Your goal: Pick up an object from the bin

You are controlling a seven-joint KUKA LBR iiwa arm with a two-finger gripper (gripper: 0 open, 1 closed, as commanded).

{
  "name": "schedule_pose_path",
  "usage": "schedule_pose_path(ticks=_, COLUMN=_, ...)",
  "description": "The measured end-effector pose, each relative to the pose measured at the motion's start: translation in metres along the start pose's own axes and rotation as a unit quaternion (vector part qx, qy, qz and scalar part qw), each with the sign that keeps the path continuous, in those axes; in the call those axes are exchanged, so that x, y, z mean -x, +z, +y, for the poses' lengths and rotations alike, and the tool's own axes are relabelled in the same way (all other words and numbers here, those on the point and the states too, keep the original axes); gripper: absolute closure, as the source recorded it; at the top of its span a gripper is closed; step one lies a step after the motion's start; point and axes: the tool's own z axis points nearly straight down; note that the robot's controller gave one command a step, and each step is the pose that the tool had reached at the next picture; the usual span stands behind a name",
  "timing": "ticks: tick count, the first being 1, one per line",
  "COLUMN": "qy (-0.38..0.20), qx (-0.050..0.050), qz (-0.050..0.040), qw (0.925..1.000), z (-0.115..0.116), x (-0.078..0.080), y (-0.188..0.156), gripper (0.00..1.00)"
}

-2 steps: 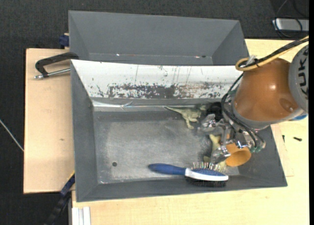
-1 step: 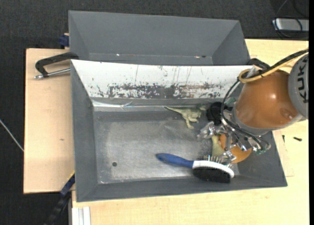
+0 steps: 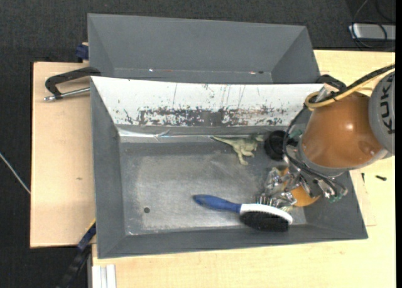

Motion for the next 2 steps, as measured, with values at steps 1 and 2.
schedule_pose_path(ticks=1, qy=-0.078, qx=-0.004, qz=-0.0014, qw=0.9969, z=-0.075, x=-0.013, y=-0.098, gripper=1.00)
schedule_pose_path(ticks=2, qy=-0.358, qx=-0.001, qz=-0.0003, qw=0.9336, z=-0.075, x=-0.016, y=-0.120, gripper=1.00)
